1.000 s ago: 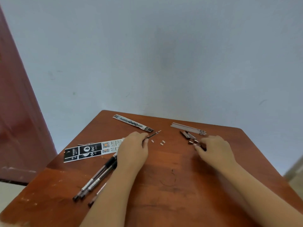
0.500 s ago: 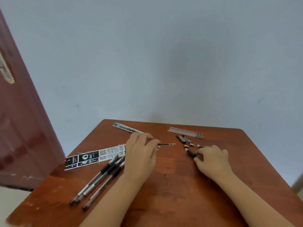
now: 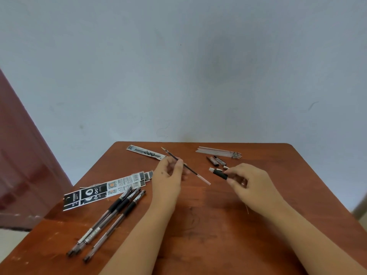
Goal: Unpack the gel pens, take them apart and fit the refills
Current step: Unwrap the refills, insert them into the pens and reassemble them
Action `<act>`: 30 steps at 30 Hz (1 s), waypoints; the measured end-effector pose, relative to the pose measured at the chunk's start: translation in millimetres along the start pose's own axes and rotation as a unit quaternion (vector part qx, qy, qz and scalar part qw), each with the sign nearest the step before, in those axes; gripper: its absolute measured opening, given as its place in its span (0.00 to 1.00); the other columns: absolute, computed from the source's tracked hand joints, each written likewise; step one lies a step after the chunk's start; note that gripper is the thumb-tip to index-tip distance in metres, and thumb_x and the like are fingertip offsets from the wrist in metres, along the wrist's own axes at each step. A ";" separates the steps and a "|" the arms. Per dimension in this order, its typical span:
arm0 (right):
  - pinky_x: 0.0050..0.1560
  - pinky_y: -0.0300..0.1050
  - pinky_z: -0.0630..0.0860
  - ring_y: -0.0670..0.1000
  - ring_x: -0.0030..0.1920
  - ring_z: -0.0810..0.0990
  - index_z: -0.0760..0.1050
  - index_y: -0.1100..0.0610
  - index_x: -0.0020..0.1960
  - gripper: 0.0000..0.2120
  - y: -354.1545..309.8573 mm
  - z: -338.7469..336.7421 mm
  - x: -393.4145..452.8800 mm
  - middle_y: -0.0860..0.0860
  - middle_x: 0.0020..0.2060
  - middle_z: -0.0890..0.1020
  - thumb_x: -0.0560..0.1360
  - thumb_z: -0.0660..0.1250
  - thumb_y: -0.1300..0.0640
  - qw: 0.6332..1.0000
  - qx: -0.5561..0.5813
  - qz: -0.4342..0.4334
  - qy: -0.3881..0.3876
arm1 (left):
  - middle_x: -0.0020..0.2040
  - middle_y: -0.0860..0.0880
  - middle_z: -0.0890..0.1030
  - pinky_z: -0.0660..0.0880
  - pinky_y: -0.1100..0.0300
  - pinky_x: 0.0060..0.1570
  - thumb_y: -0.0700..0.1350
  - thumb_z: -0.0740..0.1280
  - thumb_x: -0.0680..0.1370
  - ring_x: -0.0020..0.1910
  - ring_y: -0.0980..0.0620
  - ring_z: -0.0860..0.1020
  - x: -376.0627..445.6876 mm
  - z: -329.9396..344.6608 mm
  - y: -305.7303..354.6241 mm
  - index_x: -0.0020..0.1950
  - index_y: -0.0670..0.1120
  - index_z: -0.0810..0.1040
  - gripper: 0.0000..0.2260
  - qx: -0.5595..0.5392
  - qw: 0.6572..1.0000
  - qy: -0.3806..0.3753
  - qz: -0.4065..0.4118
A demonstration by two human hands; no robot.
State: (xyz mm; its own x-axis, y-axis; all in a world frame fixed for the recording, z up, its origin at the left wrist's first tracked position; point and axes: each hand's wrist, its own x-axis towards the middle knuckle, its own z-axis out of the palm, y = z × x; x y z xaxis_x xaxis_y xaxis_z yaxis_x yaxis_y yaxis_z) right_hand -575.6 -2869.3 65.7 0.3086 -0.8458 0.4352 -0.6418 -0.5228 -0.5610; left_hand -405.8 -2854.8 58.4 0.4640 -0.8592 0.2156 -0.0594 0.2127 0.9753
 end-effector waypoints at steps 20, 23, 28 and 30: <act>0.43 0.24 0.69 0.42 0.37 0.74 0.80 0.60 0.48 0.09 -7.0 4.8 -6.4 0.41 0.34 0.74 0.68 0.68 0.67 0.999 0.017 -0.029 0.009 | 0.28 0.48 0.76 0.75 0.71 0.28 0.37 0.58 0.78 0.24 0.61 0.77 2.9 -5.9 7.8 0.37 0.43 0.69 0.10 -0.145 0.989 0.037 -0.022; 0.43 0.24 0.69 0.42 0.37 0.74 0.80 0.60 0.47 0.09 -6.6 5.3 -6.4 0.42 0.35 0.75 0.68 0.68 0.67 0.999 0.020 -0.031 0.013 | 0.23 0.52 0.78 0.75 0.71 0.29 0.38 0.58 0.78 0.25 0.61 0.78 4.0 -6.7 6.6 0.38 0.43 0.70 0.09 -0.143 0.989 0.030 -0.022; 0.43 0.22 0.68 0.40 0.37 0.73 0.80 0.60 0.47 0.09 -4.5 5.3 -6.5 0.41 0.35 0.74 0.68 0.69 0.68 0.999 0.014 -0.038 0.017 | 0.22 0.54 0.78 0.75 0.71 0.29 0.37 0.58 0.78 0.24 0.61 0.77 3.1 -7.3 7.8 0.38 0.43 0.70 0.09 -0.126 0.992 0.022 0.000; 0.43 0.22 0.68 0.39 0.37 0.73 0.80 0.60 0.46 0.09 -4.0 5.5 -6.4 0.39 0.35 0.73 0.67 0.69 0.68 0.999 0.013 -0.045 0.018 | 0.23 0.54 0.78 0.76 0.70 0.30 0.38 0.58 0.78 0.25 0.61 0.77 2.5 -7.3 7.1 0.38 0.44 0.70 0.09 -0.110 0.994 0.017 0.008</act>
State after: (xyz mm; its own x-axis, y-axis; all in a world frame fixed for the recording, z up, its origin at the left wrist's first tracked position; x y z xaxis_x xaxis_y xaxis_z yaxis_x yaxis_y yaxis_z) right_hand -571.2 -2862.4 61.2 0.3387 -0.7914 0.5089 -0.5938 -0.5994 -0.5368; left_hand -398.6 -2852.0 65.5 0.4942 -0.8398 0.2248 0.1256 0.3249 0.9374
